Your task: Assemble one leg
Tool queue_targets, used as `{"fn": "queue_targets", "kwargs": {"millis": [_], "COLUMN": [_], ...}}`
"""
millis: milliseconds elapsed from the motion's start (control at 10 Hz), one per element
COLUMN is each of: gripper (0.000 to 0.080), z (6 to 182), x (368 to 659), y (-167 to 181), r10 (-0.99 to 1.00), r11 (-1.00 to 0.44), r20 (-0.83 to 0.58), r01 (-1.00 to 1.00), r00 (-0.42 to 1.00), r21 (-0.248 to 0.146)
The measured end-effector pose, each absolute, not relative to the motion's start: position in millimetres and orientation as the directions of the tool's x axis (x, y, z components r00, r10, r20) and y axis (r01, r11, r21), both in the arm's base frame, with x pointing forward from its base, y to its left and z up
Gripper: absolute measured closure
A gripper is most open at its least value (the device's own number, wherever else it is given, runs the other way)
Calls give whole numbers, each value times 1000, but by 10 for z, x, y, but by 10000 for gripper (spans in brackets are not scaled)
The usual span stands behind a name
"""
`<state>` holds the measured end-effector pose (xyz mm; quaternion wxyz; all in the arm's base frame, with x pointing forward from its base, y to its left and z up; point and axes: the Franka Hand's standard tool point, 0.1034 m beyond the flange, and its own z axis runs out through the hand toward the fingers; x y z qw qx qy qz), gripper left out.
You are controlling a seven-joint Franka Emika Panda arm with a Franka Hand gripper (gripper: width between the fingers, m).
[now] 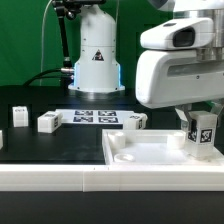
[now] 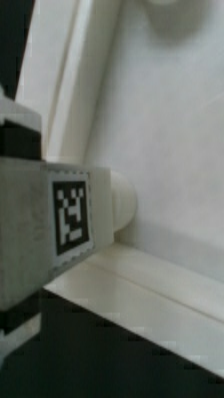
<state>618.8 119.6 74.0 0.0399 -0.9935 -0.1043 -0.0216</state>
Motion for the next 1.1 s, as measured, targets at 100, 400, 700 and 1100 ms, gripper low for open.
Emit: {"fn": "queue_targets", "kwargs": {"millis": [100,400,700,1100], "gripper": [508,508,507,484], "z": [738,733,728,726], "x": [6193,6200,6213,6220], "y": [1195,1190,1200,1194], "r10": [123,-177,-531,-742], "r11": [-988,-978,-843,-664], "r20": [51,47,42,5], "r01": [127,-171,-522,-734], "r00": [991,983,846,670], "r21": [-86,-116,-130,-141]}}
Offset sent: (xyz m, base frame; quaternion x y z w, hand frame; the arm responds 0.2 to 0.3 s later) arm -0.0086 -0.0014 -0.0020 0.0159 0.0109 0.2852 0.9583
